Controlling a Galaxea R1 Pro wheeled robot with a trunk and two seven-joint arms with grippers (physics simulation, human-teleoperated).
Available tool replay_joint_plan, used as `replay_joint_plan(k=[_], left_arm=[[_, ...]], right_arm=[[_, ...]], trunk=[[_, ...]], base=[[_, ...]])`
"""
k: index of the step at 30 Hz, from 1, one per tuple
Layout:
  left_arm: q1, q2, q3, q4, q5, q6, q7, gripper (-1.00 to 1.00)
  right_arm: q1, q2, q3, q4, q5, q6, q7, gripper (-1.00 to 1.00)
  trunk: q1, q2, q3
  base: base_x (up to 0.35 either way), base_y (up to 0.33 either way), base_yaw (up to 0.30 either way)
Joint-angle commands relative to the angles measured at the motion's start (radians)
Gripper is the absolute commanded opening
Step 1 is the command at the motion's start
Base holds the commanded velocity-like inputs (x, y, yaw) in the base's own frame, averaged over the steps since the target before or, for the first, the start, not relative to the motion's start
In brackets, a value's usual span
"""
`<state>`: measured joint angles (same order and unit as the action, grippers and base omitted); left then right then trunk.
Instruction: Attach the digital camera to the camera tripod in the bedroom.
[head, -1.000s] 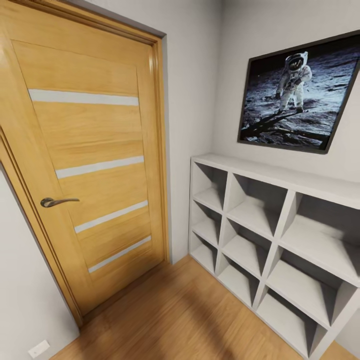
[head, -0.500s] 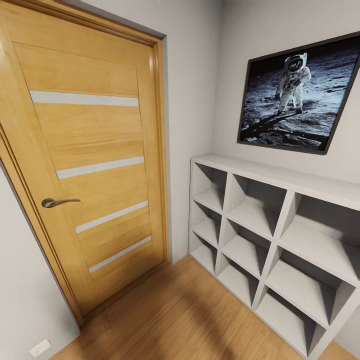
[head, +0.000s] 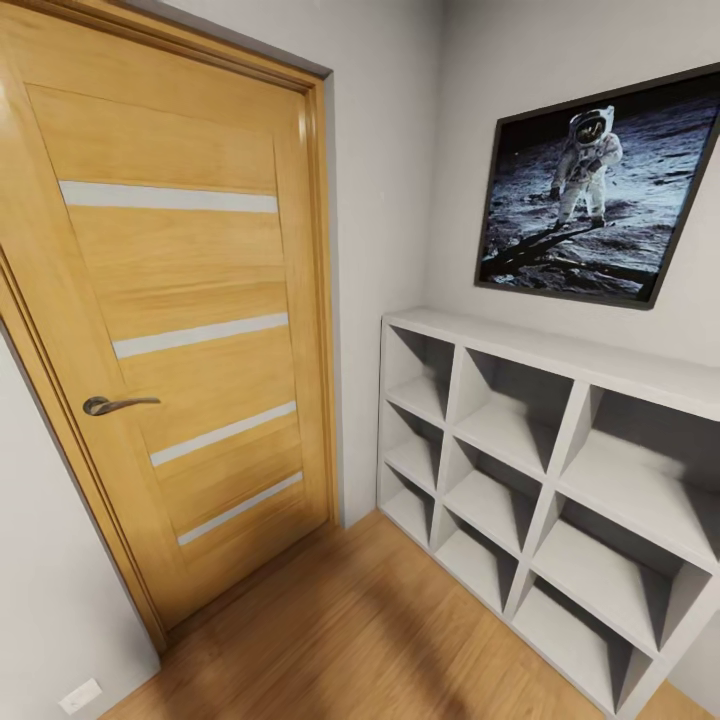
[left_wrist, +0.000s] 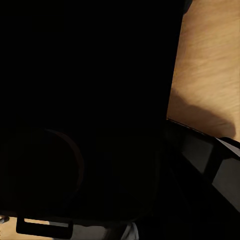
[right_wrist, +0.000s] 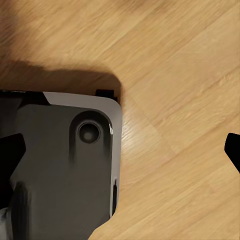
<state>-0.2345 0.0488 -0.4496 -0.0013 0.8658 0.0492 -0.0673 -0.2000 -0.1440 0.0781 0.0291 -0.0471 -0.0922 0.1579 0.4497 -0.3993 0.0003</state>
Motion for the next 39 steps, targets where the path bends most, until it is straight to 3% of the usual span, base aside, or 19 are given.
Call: replay_joint_plan(k=[1, 10, 17, 25, 39], left_arm=[[0.0, 0.0, -0.008, 0.0, 0.007, 0.005, -0.003, -1.0], [0.0, 0.001, -0.008, 0.0, 0.006, -0.007, -0.003, -1.0], [0.0, -0.009, -0.007, 0.0, 0.006, -0.069, -0.003, -1.0], [0.0, -0.031, -0.006, 0.001, 0.008, -0.082, -0.002, -1.0], [0.0, -0.03, -0.006, 0.001, 0.009, -0.081, -0.002, -1.0]], right_arm=[[-0.001, 0.0, 0.008, 0.003, -0.005, -0.006, 0.003, 1.0], [-0.001, 0.0, 0.008, 0.003, -0.005, -0.006, 0.003, 1.0], [-0.001, 0.0, 0.008, 0.003, -0.005, -0.006, 0.004, 1.0], [-0.001, 0.001, 0.008, 0.003, -0.006, -0.003, 0.005, 1.0], [-0.001, 0.001, 0.008, 0.003, -0.006, -0.003, 0.006, 1.0]], trunk=[[0.0, -0.001, 0.0], [0.0, -0.001, 0.0], [0.0, -0.001, 0.0], [0.0, -0.001, 0.0], [0.0, -0.001, 0.0]], base=[[0.0, 0.0, 0.0], [0.0, 0.0, 0.0], [-0.041, 0.0, 0.0], [-0.3, 0.0, 0.0], [-0.273, -0.064, 0.127]])
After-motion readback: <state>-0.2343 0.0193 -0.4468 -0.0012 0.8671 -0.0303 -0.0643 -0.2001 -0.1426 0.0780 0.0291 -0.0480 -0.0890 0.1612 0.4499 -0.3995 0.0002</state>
